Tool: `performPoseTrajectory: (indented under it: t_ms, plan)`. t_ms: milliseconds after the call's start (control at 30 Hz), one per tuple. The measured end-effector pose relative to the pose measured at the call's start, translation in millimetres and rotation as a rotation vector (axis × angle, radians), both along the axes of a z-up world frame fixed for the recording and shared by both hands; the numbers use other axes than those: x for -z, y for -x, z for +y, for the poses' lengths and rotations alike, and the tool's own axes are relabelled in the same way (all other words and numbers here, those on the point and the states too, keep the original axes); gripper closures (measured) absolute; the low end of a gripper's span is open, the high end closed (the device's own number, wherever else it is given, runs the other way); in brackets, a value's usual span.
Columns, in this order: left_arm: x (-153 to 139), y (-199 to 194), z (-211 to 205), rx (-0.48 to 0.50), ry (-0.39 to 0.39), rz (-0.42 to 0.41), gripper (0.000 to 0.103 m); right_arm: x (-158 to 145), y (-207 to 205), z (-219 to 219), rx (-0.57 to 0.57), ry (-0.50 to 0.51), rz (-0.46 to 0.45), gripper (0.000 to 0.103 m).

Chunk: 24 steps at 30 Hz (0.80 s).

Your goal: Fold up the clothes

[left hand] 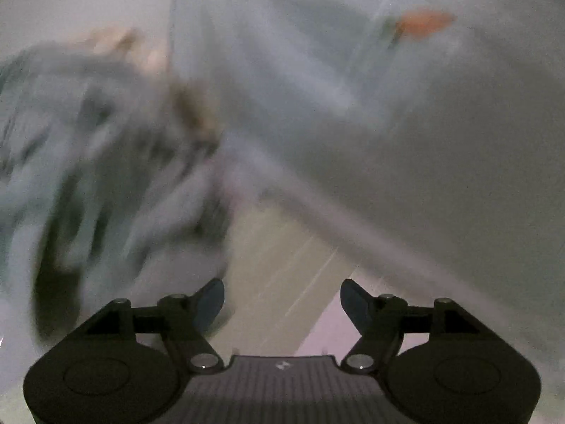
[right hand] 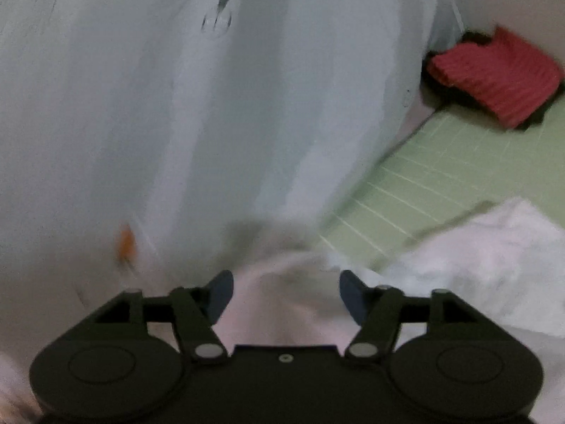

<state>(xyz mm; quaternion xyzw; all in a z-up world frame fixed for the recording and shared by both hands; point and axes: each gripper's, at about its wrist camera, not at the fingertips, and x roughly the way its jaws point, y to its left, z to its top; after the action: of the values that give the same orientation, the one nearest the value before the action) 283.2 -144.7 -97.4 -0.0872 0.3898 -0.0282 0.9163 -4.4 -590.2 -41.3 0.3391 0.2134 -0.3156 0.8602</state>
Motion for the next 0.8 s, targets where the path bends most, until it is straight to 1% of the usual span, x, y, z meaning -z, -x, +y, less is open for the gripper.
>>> performPoseTrajectory:
  t_ms: [67,100,133,200,300,333,367,400,433,467,500,533,567,600,633,733,800]
  plan:
    - [23,8,13,-0.012,0.037,0.081,0.029,18,9,8,0.004,-0.03,0.064,0.036]
    - [32,12,16,-0.009,0.062,0.115,0.029,26,17,11,0.011,-0.061,0.073,0.036]
    - [38,14,16,-0.001,0.08,0.128,0.029,33,23,13,0.019,-0.084,0.082,0.036]
    - [46,17,15,0.017,0.114,0.146,0.029,42,28,17,0.03,-0.094,0.114,0.036]
    - [49,10,4,0.054,0.148,0.149,0.029,43,26,21,0.015,-0.06,0.16,0.035]
    - [50,7,1,0.066,0.159,0.15,0.032,42,26,22,0.012,-0.052,0.164,0.033]
    - [50,7,-3,0.073,0.147,0.151,0.034,40,27,20,0.013,-0.05,0.162,0.032]
    - [50,7,-6,0.079,0.131,0.152,0.05,40,27,19,0.018,-0.054,0.158,0.031]
    - [50,7,-10,0.084,0.115,0.154,0.074,40,27,19,0.023,-0.058,0.155,0.031]
    - [50,7,-13,0.09,0.099,0.155,0.081,41,29,18,0.026,-0.061,0.151,0.031]
    - [49,7,-17,0.096,0.083,0.157,0.085,41,30,17,0.028,-0.064,0.148,0.031]
    - [48,9,-12,0.083,0.113,0.155,0.089,40,32,16,0.03,-0.064,0.144,0.031]
    - [47,10,-6,0.075,0.138,0.157,0.091,38,34,15,0.032,-0.062,0.141,0.031]
    - [45,11,1,0.068,0.145,0.158,0.092,38,37,16,0.034,-0.06,0.137,0.031]
    - [40,15,7,0.058,0.135,0.147,0.093,37,40,16,0.035,-0.058,0.134,0.031]
    - [17,30,31,0.024,0.056,0.078,0.094,31,53,18,0.045,-0.05,0.12,0.031]
    - [14,37,49,-0.02,0.038,0.084,0.094,29,65,18,0.059,-0.048,0.115,0.031]
